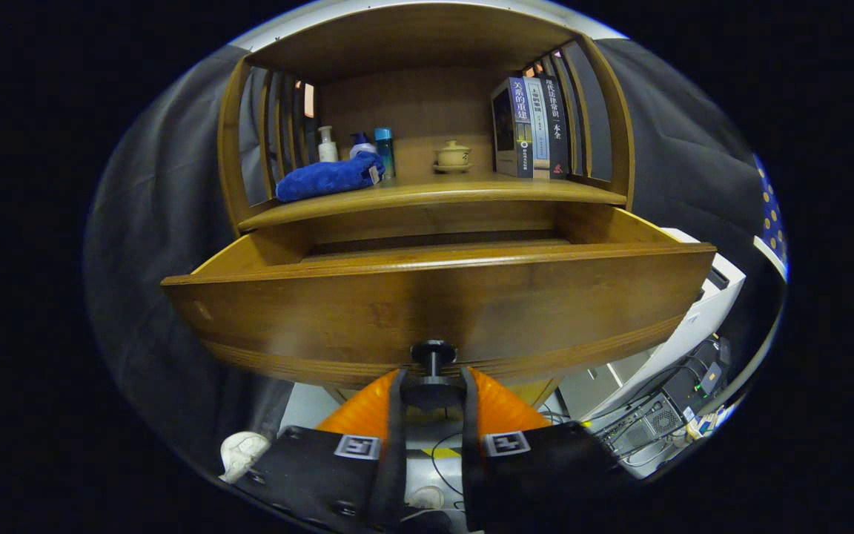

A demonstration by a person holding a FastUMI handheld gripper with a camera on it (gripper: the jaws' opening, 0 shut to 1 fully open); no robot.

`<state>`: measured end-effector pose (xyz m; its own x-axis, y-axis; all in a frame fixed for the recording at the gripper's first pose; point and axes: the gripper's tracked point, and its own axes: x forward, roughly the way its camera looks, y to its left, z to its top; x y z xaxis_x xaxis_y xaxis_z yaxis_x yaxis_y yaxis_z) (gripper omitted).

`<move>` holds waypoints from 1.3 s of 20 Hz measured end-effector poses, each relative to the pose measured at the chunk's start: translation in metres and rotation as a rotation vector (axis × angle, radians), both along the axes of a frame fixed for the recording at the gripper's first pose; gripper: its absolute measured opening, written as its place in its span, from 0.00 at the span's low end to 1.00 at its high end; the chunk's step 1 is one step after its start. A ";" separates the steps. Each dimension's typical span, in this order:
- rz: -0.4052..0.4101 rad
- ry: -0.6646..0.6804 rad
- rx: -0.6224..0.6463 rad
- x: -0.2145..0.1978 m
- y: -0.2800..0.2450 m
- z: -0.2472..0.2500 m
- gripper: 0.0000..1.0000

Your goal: Pull open the drawer, take out the items inside it, and place them on the countertop above the cabinet.

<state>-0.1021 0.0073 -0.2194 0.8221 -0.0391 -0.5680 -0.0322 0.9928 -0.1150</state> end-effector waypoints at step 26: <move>-0.010 -0.058 0.051 -0.031 0.020 0.070 0.87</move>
<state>-0.1330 0.0269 -0.1499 0.8533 -0.0193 -0.5211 -0.0175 0.9977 -0.0657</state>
